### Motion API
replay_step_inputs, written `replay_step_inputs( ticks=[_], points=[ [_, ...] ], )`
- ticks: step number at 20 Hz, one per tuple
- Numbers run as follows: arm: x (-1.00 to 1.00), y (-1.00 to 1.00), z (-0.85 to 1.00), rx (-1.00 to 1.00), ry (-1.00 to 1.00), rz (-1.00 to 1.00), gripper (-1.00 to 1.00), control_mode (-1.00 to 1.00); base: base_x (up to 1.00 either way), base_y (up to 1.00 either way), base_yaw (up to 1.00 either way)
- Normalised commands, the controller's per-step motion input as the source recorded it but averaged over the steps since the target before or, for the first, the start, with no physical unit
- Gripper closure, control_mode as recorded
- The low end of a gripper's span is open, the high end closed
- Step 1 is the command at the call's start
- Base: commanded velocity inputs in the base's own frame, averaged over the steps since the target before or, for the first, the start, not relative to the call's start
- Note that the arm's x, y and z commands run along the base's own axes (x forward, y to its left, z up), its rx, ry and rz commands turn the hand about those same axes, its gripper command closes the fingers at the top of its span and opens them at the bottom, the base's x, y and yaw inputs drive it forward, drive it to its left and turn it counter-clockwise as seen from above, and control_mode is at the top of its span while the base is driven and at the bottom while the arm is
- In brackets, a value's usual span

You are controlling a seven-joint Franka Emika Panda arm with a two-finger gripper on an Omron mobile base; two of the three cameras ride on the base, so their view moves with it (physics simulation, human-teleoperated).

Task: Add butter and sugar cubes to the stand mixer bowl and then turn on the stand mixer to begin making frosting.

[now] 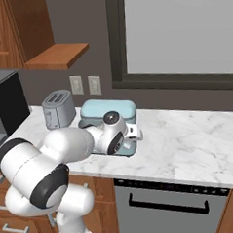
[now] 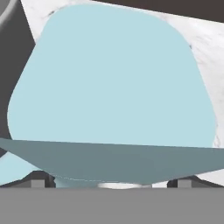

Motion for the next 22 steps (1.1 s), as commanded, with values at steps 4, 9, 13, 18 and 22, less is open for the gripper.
replay_step_inputs(
  ticks=[4, 9, 13, 18, 22],
  points=[
    [0.0, -0.09, -0.45, 0.0, 0.0, 0.0, -1.0, -1.0, 0.0, 0.0, 0.0],
    [0.0, -0.14, -0.48, -0.01, 0.0, 0.0, -1.0, -1.0, 0.0, 0.0, 0.0],
    [-0.01, -0.16, -0.61, -0.02, 0.0, 0.0, -1.0, -1.0, 0.0, 0.0, 0.0],
    [-0.5, -0.25, -0.63, -0.02, 0.0, 0.0, -1.0, -1.0, 0.0, 0.0, 0.0],
    [-0.73, -0.23, -0.26, 0.0, 0.0, 0.0, -1.0, -1.0, 0.0, 0.0, 0.0]
  ],
)
